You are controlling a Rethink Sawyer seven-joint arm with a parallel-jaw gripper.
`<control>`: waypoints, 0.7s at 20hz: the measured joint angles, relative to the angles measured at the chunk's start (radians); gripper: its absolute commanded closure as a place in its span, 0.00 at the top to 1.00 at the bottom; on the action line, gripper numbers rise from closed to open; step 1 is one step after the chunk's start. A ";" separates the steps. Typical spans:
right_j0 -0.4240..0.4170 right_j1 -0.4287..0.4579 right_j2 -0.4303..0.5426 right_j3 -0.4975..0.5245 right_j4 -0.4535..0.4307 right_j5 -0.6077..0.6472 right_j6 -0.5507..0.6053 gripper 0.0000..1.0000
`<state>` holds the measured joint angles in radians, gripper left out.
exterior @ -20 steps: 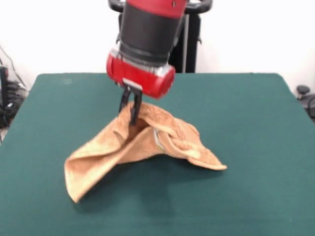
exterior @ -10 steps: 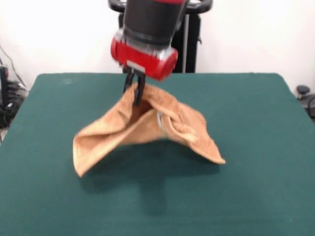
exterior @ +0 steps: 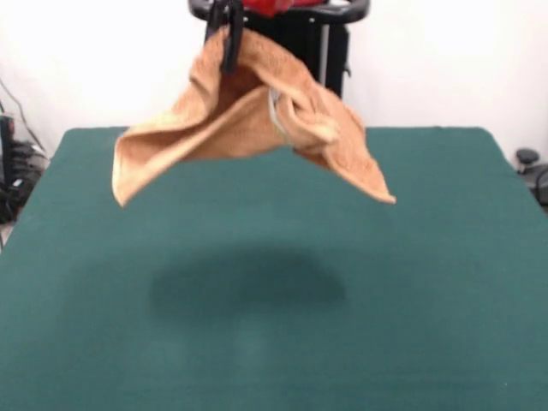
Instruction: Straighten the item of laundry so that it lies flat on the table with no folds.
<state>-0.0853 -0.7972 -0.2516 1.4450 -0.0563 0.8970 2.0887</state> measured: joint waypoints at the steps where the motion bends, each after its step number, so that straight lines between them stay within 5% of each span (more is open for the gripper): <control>1: -0.001 -0.011 0.000 -0.001 0.001 0.014 0.000 0.00; 14: -0.031 -0.067 0.000 -0.008 0.001 0.079 0.000 0.00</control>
<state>-0.1167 -0.8638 -0.2519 1.4371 -0.0556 0.9763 2.0887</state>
